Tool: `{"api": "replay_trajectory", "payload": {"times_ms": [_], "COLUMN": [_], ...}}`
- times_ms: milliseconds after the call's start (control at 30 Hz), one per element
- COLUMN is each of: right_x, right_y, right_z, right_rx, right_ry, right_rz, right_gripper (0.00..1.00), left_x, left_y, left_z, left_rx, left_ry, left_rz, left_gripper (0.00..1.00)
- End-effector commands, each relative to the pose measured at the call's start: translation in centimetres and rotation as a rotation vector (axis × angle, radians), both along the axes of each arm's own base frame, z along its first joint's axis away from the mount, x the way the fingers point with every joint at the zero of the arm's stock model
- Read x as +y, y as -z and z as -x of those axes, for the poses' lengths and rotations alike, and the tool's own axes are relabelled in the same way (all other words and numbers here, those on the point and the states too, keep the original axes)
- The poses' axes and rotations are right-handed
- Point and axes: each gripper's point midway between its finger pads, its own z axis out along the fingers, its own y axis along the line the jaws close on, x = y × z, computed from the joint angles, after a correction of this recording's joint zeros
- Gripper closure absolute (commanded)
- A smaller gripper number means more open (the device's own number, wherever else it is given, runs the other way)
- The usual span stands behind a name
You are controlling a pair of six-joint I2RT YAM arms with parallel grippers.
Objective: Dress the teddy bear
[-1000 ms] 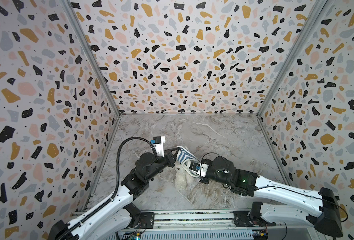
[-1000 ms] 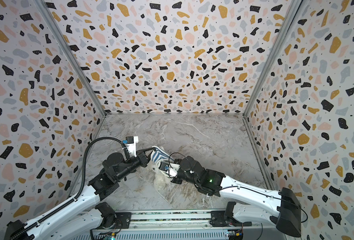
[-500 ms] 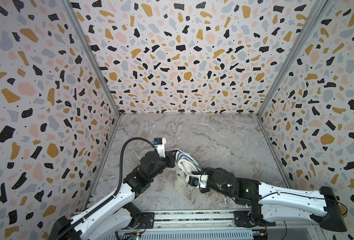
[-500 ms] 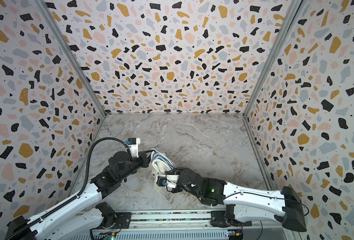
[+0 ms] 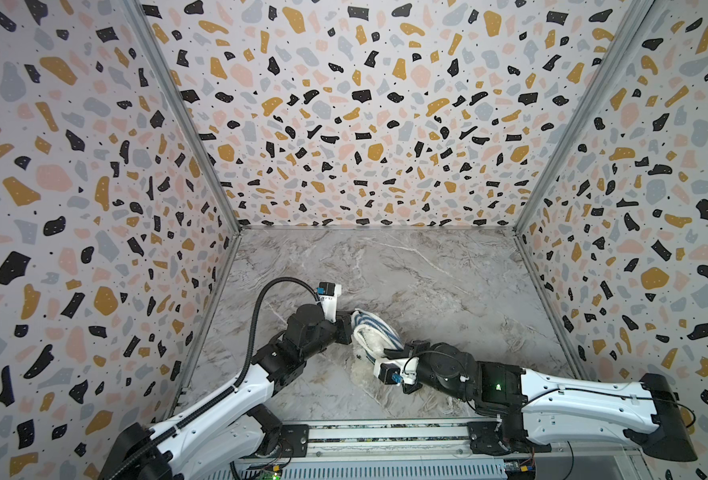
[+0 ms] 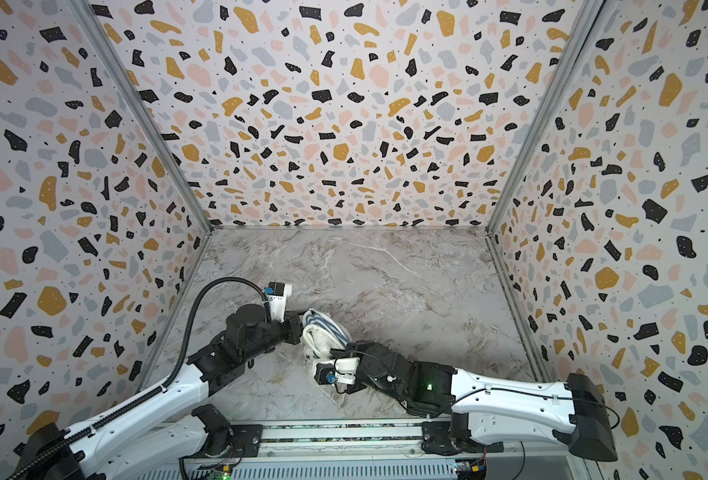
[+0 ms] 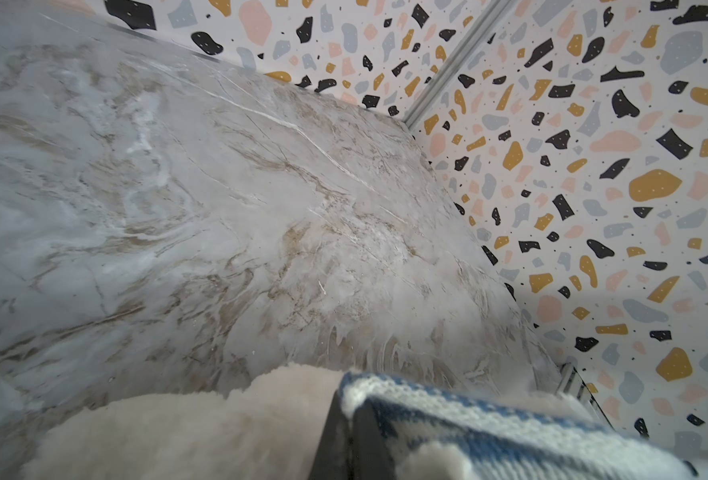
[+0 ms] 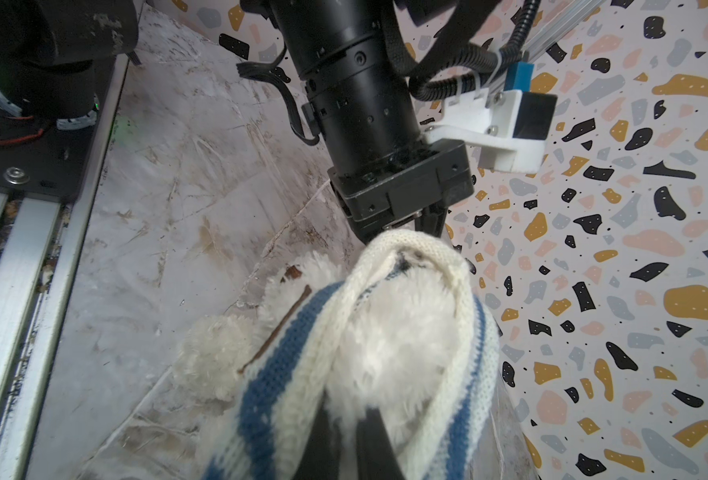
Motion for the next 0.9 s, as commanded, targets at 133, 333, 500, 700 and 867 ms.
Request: {"api": "replay_trajectory", "payload": {"times_ms": [133,333,500,700,867], "right_x": [1.4,1.8,1.8,1.2,0.3], "right_y": [-1.3,-0.9,-1.7,-2.6,-4.9], "right_z": [1.8,2.4,3.1,3.5,3.8], "right_rx": [0.037,0.027,-0.02,-0.058,-0.05], "right_ry": [-0.096,-0.118,-0.125,-0.118,-0.119], "right_rz": [-0.02,0.015,0.006,-0.041,-0.153], "right_gripper": [1.0,1.0,1.0,1.0,1.0], "left_x": [-1.1,0.0,0.1,1.0,2.1], "left_y": [-7.1,-4.3,-0.6,2.2,4.1], "left_z": [1.3,-0.6,-1.7,-1.7,-1.2], "left_rx": [-0.202,-0.102,-0.008,0.041,0.062], "left_ry": [0.099,-0.019,-0.059,-0.1,-0.111], "left_rz": [0.183,0.089,0.004,-0.068,-0.143], "left_gripper": [1.0,1.0,1.0,1.0,1.0]}}
